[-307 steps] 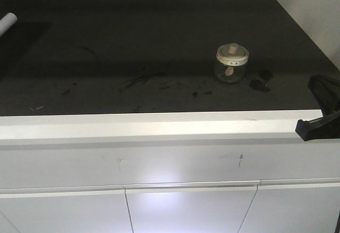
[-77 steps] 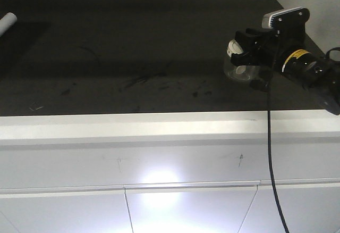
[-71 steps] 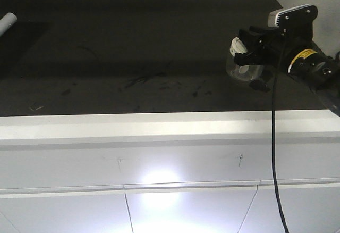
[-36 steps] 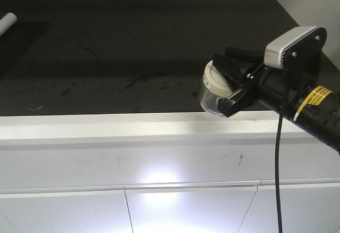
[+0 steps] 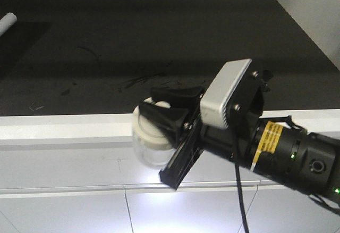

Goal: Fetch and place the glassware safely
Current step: 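Lift the jar with the right gripper and pull it out of the hood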

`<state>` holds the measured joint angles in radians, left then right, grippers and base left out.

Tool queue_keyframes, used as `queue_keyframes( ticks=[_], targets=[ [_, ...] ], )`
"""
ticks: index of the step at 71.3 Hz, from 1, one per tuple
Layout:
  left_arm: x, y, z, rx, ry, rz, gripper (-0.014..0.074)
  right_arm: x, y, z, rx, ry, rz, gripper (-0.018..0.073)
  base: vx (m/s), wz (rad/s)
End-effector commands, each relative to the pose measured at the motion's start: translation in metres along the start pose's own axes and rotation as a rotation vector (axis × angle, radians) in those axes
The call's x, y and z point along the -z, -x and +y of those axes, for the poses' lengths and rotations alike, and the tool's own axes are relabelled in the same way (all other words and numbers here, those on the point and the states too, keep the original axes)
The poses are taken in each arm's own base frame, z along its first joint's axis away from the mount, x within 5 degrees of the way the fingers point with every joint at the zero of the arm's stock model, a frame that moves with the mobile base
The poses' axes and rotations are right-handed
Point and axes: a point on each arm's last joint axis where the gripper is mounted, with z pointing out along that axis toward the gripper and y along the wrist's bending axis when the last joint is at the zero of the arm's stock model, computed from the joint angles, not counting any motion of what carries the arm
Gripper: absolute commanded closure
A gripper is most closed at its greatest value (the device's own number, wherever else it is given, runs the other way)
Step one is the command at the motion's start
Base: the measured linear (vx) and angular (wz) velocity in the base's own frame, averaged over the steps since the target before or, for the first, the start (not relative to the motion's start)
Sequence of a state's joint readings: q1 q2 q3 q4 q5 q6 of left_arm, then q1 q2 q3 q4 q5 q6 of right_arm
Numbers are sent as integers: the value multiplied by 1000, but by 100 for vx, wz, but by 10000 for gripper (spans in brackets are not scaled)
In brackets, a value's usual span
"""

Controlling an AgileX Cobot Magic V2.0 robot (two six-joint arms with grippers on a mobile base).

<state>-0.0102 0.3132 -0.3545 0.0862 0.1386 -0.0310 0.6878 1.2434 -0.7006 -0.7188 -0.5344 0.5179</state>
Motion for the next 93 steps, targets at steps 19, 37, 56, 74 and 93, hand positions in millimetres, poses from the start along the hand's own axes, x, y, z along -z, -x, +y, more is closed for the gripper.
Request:
queue_keyframes(
  ticks=[19, 37, 56, 74, 93],
  targets=[
    [1, 14, 0, 19, -8, -86, 603, 0, 28, 27, -3, 119, -149, 563, 0, 0],
    [1, 14, 0, 19, -8, -86, 603, 0, 28, 27, -3, 118, -150, 563, 0, 0],
    [1, 14, 0, 19, -8, -86, 603, 0, 27, 27, -4, 116, -143, 563, 0, 0],
    [1, 14, 0, 19, -8, -86, 603, 0, 27, 27, -4, 116, -143, 563, 0, 0],
    [1, 14, 0, 19, -8, -86, 603, 0, 27, 27, -4, 116, -143, 563, 0, 0]
  ],
)
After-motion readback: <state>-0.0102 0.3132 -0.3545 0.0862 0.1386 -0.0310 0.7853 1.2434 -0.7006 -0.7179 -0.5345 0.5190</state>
